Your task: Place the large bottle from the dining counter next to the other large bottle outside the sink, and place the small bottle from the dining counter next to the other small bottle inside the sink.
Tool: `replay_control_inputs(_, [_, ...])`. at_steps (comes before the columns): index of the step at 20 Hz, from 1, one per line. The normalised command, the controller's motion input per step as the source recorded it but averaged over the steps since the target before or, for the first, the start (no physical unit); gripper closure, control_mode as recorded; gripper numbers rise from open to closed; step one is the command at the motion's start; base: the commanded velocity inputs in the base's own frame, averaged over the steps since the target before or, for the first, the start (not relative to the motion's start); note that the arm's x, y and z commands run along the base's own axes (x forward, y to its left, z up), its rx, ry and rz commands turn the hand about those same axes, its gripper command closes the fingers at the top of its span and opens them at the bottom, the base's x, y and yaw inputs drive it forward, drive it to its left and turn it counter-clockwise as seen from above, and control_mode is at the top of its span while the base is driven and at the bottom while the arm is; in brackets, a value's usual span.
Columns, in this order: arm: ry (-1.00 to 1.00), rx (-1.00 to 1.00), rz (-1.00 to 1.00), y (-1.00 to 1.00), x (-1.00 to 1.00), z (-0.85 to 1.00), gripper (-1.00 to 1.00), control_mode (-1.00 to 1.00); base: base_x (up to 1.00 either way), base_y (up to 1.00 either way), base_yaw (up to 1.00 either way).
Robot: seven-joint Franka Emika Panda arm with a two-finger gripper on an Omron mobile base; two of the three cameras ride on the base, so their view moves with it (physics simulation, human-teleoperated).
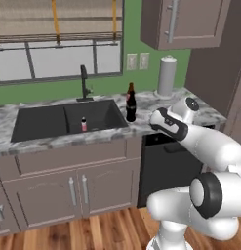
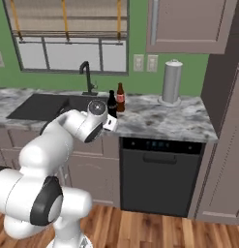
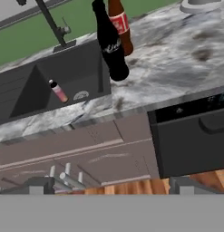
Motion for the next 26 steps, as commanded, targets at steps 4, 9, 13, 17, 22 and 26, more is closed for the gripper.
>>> replay_control_inputs(4, [0.00,0.00,0.00,0.00,0.00,0.00,-1.00,1.00,-0.14,0.00,-0.48])
replay_control_inputs(9, [0.00,0.00,0.00,0.00,0.00,0.00,-1.00,1.00,0.00,-0.01,-0.55])
replay_control_inputs(13, [0.00,0.00,0.00,0.00,0.00,0.00,-1.00,1.00,0.00,0.00,-0.55])
replay_control_inputs(17, [0.00,0.00,0.00,0.00,0.00,0.00,-1.00,1.00,-0.01,-0.08,-0.53])
replay_control_inputs(22, [0.00,0.00,0.00,0.00,0.00,0.00,-1.00,1.00,-0.01,-0.18,-0.51])
replay_control_inputs(26, [0.00,0.00,0.00,0.00,0.00,0.00,-1.00,1.00,0.17,-0.31,-0.46])
